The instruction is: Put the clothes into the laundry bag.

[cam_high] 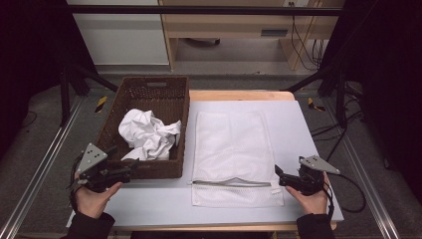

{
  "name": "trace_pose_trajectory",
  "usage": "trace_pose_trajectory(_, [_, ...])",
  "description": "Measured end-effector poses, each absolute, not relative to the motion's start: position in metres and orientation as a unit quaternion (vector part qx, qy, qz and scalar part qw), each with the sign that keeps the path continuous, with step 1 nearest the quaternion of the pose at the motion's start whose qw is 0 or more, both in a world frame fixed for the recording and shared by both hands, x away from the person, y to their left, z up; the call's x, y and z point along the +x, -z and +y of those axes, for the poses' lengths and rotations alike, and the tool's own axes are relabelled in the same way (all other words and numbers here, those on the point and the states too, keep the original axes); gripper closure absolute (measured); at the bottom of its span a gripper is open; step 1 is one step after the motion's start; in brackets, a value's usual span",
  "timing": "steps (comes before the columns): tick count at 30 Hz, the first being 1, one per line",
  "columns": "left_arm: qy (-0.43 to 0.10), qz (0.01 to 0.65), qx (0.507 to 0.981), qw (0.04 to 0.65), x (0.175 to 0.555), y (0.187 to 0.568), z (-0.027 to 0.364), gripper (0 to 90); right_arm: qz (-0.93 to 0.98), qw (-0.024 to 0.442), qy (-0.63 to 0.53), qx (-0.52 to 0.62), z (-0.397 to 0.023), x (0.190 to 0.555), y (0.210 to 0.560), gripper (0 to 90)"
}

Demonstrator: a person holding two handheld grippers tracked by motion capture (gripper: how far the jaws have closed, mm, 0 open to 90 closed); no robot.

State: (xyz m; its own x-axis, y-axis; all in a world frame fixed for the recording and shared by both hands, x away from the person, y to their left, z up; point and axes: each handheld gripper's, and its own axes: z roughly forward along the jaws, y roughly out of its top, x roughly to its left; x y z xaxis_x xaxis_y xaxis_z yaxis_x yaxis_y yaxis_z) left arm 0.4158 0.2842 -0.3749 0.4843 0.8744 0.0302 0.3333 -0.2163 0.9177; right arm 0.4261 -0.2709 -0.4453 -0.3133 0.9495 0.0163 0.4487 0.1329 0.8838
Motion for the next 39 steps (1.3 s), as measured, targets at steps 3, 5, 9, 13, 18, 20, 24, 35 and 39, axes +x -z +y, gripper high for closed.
trace_pose_trajectory(3, [-0.294, 0.417, 0.725, 0.463, 0.421, 0.371, 0.283, 14.4, 0.692, 0.296, -0.421, 0.506, -0.271, 0.426, 0.446, 7.8])
trace_pose_trajectory(5, [-0.301, 0.415, 0.726, 0.457, 0.429, 0.364, 0.280, 14.2, 0.692, 0.297, -0.420, 0.506, -0.271, 0.427, 0.446, 7.8])
trace_pose_trajectory(9, [-0.304, 0.415, 0.726, 0.456, 0.440, 0.356, 0.277, 14.0, 0.692, 0.297, -0.421, 0.506, -0.271, 0.427, 0.446, 7.8])
trace_pose_trajectory(13, [-0.307, 0.413, 0.728, 0.453, 0.450, 0.348, 0.273, 14.0, 0.692, 0.296, -0.422, 0.505, -0.271, 0.427, 0.445, 7.8])
trace_pose_trajectory(18, [-0.314, 0.411, 0.729, 0.449, 0.460, 0.340, 0.269, 13.8, 0.693, 0.295, -0.420, 0.507, -0.271, 0.428, 0.445, 7.7])
trace_pose_trajectory(20, [-0.318, 0.411, 0.728, 0.447, 0.467, 0.335, 0.268, 13.8, 0.692, 0.295, -0.421, 0.507, -0.271, 0.428, 0.445, 7.7])
trace_pose_trajectory(24, [-0.320, 0.414, 0.728, 0.444, 0.477, 0.330, 0.267, 14.2, 0.692, 0.295, -0.421, 0.507, -0.271, 0.428, 0.445, 7.7])
trace_pose_trajectory(35, [-0.330, 0.431, 0.722, 0.428, 0.513, 0.329, 0.270, 14.0, 0.695, 0.294, -0.418, 0.506, -0.270, 0.429, 0.446, 7.5])
trace_pose_trajectory(39, [-0.329, 0.436, 0.728, 0.415, 0.533, 0.338, 0.269, 12.9, 0.698, 0.294, -0.415, 0.504, -0.269, 0.430, 0.447, 7.5])
